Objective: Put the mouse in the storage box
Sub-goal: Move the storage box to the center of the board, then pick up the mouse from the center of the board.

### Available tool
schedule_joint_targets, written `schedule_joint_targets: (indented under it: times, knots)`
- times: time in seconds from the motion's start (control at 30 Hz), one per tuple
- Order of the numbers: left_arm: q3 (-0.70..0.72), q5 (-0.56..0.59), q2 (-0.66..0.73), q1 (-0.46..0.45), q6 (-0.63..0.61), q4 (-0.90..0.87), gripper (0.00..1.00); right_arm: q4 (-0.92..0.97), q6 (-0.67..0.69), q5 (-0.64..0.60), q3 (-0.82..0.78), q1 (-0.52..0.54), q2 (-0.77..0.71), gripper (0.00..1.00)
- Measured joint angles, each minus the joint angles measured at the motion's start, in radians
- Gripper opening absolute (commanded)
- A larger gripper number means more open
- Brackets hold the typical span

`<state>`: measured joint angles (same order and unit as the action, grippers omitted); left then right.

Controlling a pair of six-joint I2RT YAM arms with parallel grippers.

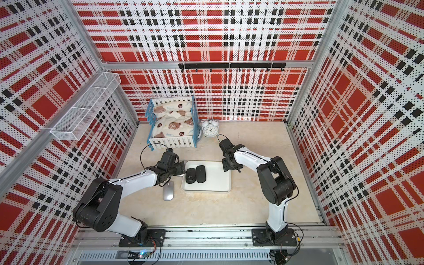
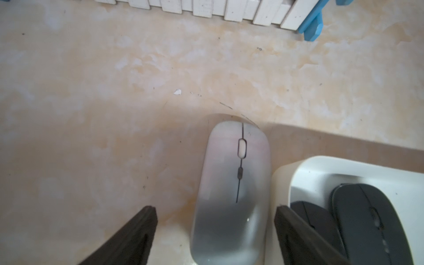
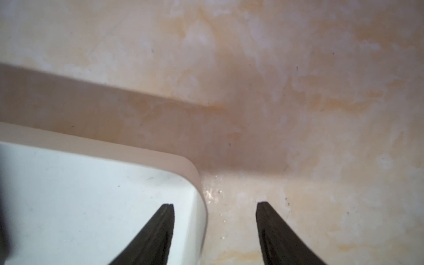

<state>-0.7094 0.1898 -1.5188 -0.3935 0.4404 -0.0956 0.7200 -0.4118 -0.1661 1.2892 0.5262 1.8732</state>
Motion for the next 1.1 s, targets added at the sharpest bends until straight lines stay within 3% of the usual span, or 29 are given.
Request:
schedule_joint_targets:
  times: [0.17,0.63,0.97,1.03,1.1]
  knots:
    - [-0.001,0.014,-0.005,0.0,0.0,0.005,0.83,-0.002,0.003,-0.018,-0.025,-0.024,0.005,0.62]
    - [-0.025,-0.001,-0.079,-0.035,-0.021,0.047,0.83,-0.015,0.051,-0.026,-0.048,-0.094,-0.003,0.64]
    - [-0.051,-0.001,-0.153,-0.011,-0.018,0.074,0.83,-0.056,0.097,0.01,-0.027,-0.065,-0.197,0.67]
    - [-0.063,0.0,-0.167,-0.009,-0.019,0.079,0.8,-0.072,0.105,0.021,-0.024,-0.063,-0.235,0.67]
    - [-0.077,0.0,-0.184,-0.009,-0.022,0.085,0.69,-0.088,0.109,0.032,-0.024,-0.061,-0.258,0.67]
